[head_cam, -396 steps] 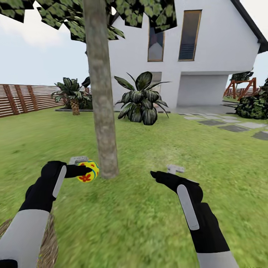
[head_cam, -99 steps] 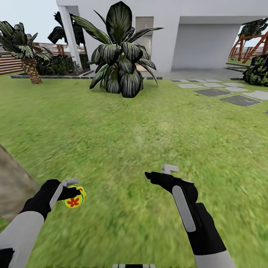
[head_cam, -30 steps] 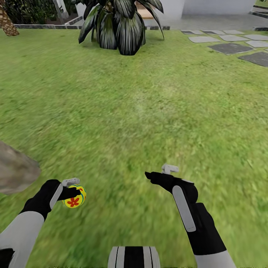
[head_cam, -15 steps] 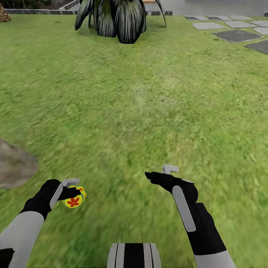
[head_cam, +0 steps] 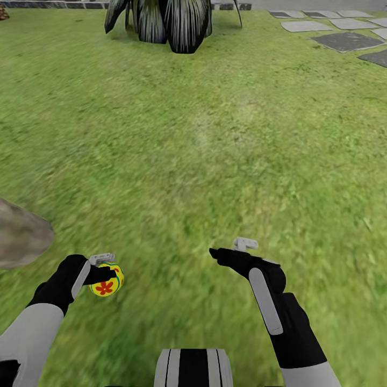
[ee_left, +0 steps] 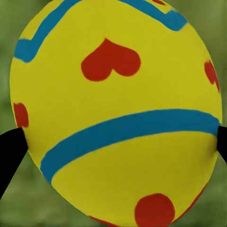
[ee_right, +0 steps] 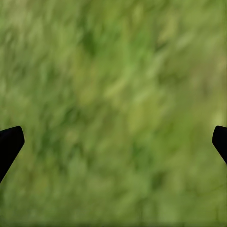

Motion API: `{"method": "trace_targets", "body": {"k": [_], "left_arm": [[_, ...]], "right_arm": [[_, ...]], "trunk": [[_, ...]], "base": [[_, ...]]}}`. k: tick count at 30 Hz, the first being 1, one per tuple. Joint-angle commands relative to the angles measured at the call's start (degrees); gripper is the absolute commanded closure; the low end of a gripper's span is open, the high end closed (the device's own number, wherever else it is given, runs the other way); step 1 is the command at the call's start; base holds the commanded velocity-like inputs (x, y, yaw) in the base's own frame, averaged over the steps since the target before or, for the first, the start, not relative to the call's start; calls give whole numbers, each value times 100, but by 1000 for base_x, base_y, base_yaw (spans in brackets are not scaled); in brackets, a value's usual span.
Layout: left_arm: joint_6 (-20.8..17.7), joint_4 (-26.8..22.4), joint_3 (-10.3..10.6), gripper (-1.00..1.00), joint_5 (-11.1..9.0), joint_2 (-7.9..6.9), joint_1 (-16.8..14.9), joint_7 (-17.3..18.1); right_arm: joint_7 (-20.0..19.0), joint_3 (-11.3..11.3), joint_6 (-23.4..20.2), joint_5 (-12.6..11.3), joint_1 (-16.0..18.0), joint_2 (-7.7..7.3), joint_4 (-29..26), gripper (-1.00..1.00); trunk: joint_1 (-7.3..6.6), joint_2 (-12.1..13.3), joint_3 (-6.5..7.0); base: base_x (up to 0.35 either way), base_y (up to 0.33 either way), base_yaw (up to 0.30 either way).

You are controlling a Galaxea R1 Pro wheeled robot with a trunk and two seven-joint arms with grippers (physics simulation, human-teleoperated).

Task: Take the three Easter eggs out of the wicker basket on the lawn in the garden, then place them on the lawn next to a single tree (choose any tree) so that all three eggs are next to the same tree and none are left in the basket.

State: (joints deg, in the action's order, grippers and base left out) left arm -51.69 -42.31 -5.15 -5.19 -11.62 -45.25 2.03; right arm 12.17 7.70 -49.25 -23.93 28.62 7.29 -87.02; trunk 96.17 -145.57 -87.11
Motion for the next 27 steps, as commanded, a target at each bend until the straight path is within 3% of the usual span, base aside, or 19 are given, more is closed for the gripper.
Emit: {"method": "trace_targets", "body": {"k": [1, 2, 16, 27], "left_arm": [[338, 355, -9, 100, -122, 2, 3, -14], [348, 354, -7, -100, -122, 2, 5, -16], [349, 96, -12, -100, -122, 2, 6, -8], [344, 100, -12, -100, -122, 2, 7, -1]], "right_arm": [[58, 3, -15, -59, 3, 0, -6, -100], [58, 3, -16, -59, 3, 0, -7, -100], [58, 3, -18, -59, 3, 0, -8, -100], [58, 3, -16, -59, 3, 0, -8, -100]], "trunk": [[2, 0, -5], [2, 0, -5], [2, 0, -5], [-27, 14, 239]], "base": [[0, 0, 0], [0, 0, 0], [0, 0, 0], [0, 0, 0]]}}
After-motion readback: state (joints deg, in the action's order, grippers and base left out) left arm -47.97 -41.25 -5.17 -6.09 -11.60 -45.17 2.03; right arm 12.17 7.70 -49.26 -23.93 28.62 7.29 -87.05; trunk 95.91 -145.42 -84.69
